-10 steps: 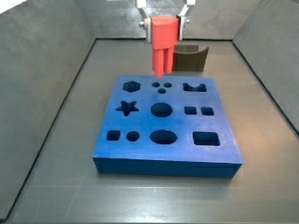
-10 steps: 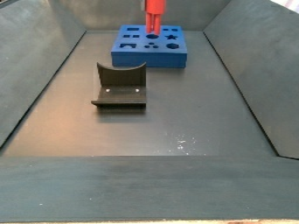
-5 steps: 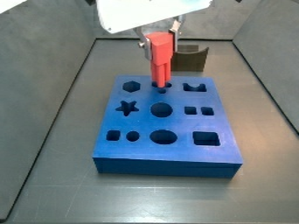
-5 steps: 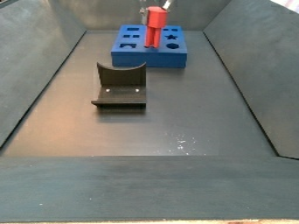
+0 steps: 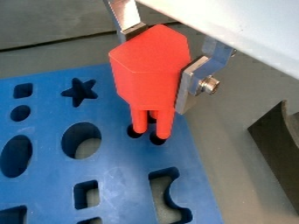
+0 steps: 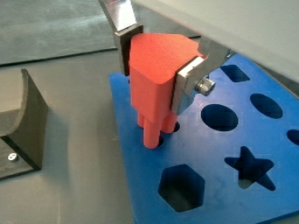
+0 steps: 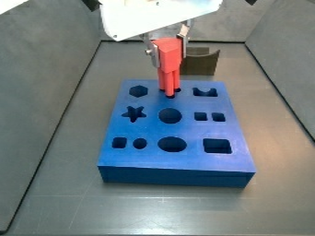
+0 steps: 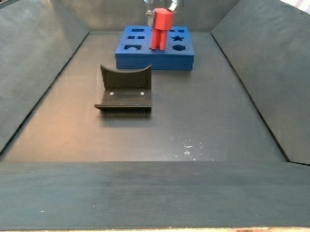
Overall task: Pick up the 3 prong object. Move to above the board. Insert the 3 prong object.
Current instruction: Insert the 3 prong object.
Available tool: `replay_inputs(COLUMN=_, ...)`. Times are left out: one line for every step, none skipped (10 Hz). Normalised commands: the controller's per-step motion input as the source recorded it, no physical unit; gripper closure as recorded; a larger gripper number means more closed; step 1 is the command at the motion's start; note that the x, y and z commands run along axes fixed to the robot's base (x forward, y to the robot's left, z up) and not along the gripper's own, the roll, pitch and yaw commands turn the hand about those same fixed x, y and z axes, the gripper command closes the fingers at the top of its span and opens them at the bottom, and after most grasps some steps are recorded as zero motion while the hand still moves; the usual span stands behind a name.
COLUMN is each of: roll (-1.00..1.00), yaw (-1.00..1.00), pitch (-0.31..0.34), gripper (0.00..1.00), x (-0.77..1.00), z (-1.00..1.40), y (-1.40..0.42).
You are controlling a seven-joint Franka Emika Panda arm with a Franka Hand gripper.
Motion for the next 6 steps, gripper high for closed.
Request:
replay_inputs(roll=0.00, yaw=0.20, pitch=-0.057, gripper=1.00, x=0.00, z=-0.15, y=-0.13)
replay_inputs(roll=0.00, yaw=0.32, pitch=-0.074, gripper=1.00, x=0.00, z=-0.18, y=-0.15)
replay_inputs(roll=0.00, yaw=0.33, pitch=-0.097, gripper=1.00, x=0.00, z=-0.21, y=-0.15)
replay_inputs(roll=0.00, yaw=0.30, pitch=-0.123, gripper=1.00, x=0.08, z=-0.25, y=-0.14)
replay_inputs(roll=0.00, yaw=0.25, pitch=-0.120, gripper=1.00, x=0.17, z=-0.33, y=0.00)
replay_inputs(roll=0.07, yaw=0.26, pitch=-0.074, gripper=1.00, x=0.18, z=-0.38, y=0.03)
